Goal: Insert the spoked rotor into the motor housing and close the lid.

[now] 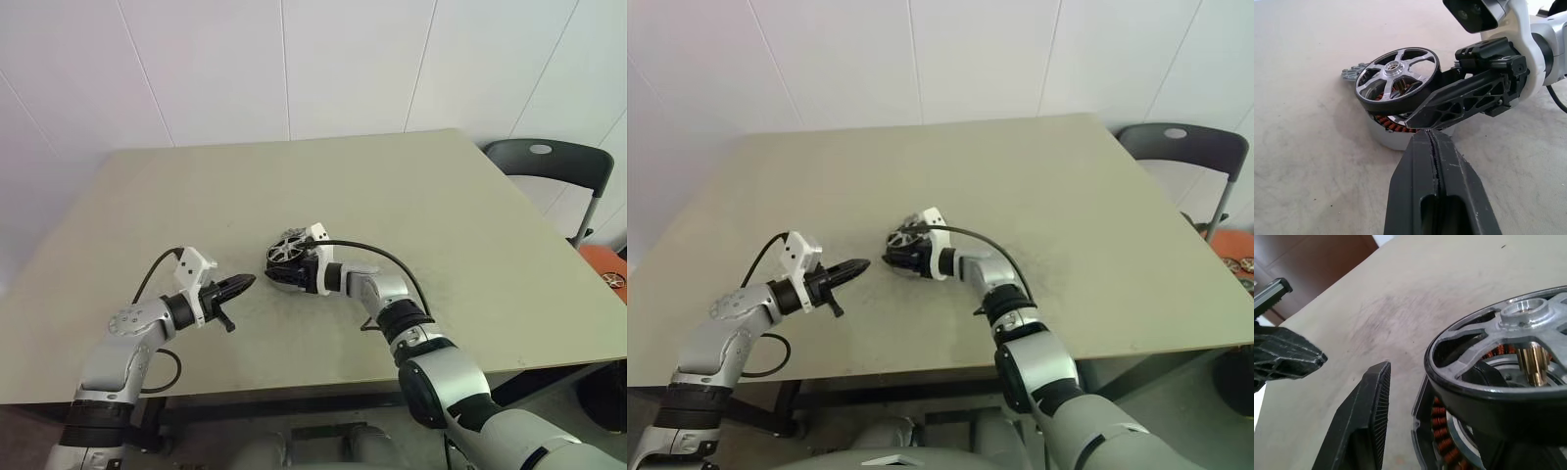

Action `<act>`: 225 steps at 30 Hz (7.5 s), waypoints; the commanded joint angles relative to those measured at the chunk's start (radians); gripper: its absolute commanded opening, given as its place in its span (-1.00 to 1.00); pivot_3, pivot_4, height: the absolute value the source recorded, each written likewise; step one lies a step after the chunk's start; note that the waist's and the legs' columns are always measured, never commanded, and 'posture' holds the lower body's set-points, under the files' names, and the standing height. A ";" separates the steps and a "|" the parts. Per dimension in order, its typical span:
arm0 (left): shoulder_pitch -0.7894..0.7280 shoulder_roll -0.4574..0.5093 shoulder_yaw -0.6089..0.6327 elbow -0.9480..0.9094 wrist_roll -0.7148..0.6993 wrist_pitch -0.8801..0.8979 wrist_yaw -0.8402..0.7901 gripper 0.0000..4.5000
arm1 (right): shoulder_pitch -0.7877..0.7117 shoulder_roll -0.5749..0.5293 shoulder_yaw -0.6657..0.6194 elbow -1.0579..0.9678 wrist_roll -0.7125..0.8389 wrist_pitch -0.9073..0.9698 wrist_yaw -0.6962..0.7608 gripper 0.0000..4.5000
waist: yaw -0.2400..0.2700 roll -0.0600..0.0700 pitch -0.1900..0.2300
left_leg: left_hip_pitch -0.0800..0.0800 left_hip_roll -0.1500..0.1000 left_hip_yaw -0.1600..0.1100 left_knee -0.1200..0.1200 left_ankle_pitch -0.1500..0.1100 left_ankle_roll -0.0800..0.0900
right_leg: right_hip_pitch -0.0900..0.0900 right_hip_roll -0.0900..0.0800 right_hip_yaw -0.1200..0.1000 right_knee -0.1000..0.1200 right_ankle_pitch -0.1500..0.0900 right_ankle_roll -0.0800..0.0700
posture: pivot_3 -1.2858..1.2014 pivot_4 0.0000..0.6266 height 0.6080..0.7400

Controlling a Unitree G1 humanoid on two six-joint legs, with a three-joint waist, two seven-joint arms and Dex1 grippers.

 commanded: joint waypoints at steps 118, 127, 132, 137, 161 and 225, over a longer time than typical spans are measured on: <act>-0.028 -0.027 -0.085 0.014 0.079 0.005 0.042 -1.00 | -0.179 0.027 -0.453 -0.023 0.415 0.988 -0.440 0.04 | -0.001 0.000 0.000 | -0.003 0.000 0.000 -0.001 0.001 0.001 | -0.001 -0.001 0.000 -0.001 0.000 0.000 | 0.03 -1.00 1.00; -0.017 -0.037 -0.058 -0.002 0.066 -0.005 0.041 -1.00 | -0.166 0.011 -0.362 -0.206 0.418 0.854 -0.306 0.04 | -0.001 0.000 0.000 | -0.004 0.000 0.000 -0.001 0.001 0.001 | -0.003 -0.001 0.000 -0.001 0.001 0.001 | 0.03 -1.00 1.00; -0.012 -0.049 -0.018 -0.011 0.026 -0.011 0.036 -1.00 | 0.041 -0.051 -0.017 -0.452 0.147 0.274 -0.148 -0.04 | 0.000 -0.001 -0.001 | -0.011 0.000 0.000 0.000 0.001 0.001 | -0.008 -0.001 -0.001 -0.001 0.001 0.003 | 0.03 -1.00 1.00; -0.003 -0.063 0.018 -0.016 -0.022 -0.016 0.026 -1.00 | 0.167 -0.083 0.124 -0.397 -0.044 -0.154 -0.167 -0.66 | -0.003 0.000 0.000 | -0.012 -0.001 0.000 0.001 0.001 0.001 | -0.010 -0.001 -0.001 0.000 0.001 0.003 | 0.03 -1.00 1.00; -0.020 -0.063 -0.007 0.005 -0.001 -0.020 0.029 -1.00 | 0.057 -0.125 0.092 -0.411 -0.045 -0.190 -0.040 -0.99 | 0.001 0.000 0.000 | -0.001 0.000 0.000 -0.001 0.001 0.000 | 0.000 0.000 0.000 0.000 0.000 0.001 | 0.03 -1.00 1.00; -0.028 -0.077 -0.040 0.046 0.044 -0.053 0.035 -1.00 | 0.048 -0.371 0.440 -0.256 -0.450 -0.663 0.349 -0.44 | 0.003 -0.002 0.000 | 0.002 0.000 0.000 0.001 -0.001 0.000 | 0.004 0.000 -0.001 -0.001 0.001 0.002 | 0.03 -1.00 1.00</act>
